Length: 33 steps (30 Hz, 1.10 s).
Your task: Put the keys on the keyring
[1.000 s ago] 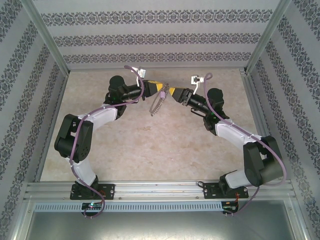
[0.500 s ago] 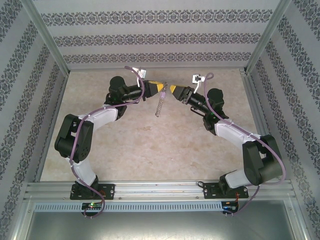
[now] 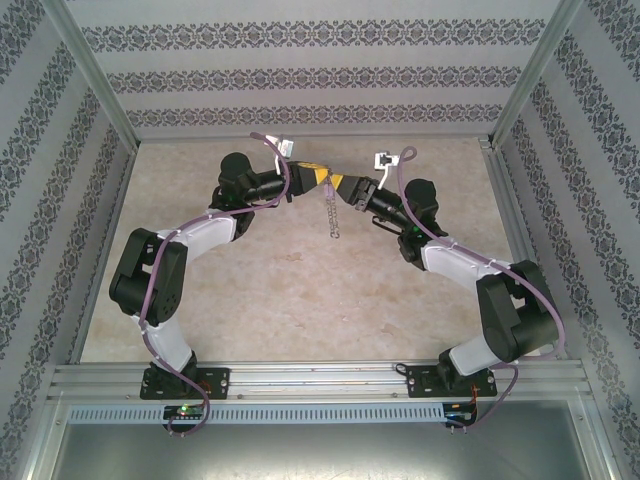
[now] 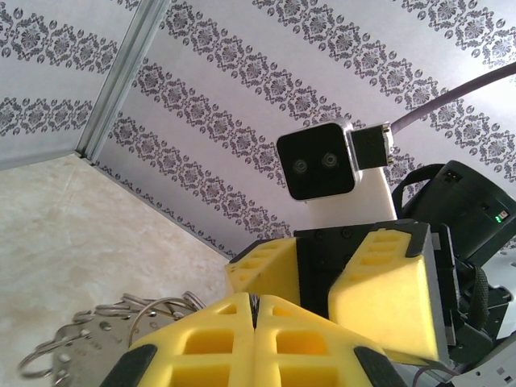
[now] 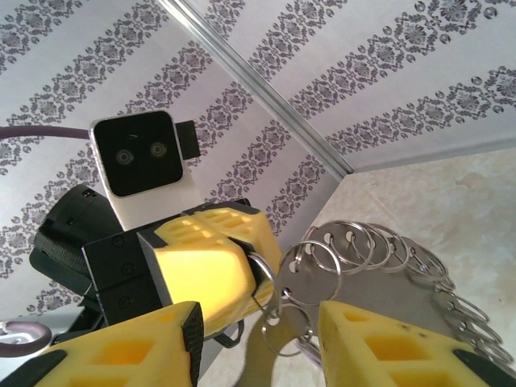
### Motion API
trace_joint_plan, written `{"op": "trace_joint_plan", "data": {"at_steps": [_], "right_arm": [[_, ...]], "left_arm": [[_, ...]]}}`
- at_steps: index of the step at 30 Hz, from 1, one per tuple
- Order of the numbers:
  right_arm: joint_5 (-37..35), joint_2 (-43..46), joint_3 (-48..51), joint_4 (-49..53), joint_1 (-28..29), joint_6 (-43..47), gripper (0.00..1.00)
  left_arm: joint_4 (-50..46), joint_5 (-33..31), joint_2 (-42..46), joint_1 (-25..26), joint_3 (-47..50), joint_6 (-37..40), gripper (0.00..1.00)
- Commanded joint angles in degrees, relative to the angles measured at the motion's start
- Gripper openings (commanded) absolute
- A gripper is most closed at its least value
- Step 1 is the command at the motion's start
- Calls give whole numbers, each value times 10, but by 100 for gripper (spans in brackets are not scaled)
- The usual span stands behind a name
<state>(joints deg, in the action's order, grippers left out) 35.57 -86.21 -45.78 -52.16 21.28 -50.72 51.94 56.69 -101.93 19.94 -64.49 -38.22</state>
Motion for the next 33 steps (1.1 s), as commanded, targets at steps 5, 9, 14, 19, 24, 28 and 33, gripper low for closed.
{"op": "trace_joint_plan", "data": {"at_steps": [5, 9, 14, 19, 24, 28, 33], "right_arm": [[-1, -1, -21, -27, 9, 3, 42], [0, -8, -27, -24, 12, 4, 41], [2, -19, -34, -26, 15, 3, 39], [3, -24, -40, -26, 18, 3, 36], [6, -30, -46, -26, 19, 2, 27], [9, -33, -47, -26, 19, 2, 21], [9, -31, -45, -25, 18, 7, 12]], "left_arm": [[37, 4, 20, 8, -2, 1, 0], [39, 6, 21, 8, -1, -1, 0], [40, 7, 22, 9, 0, 0, 0], [39, 6, 23, 9, 0, 0, 0], [40, 6, 22, 8, -1, -2, 0], [40, 5, 21, 8, 0, -1, 0], [38, 6, 20, 8, -1, -2, 0]]}}
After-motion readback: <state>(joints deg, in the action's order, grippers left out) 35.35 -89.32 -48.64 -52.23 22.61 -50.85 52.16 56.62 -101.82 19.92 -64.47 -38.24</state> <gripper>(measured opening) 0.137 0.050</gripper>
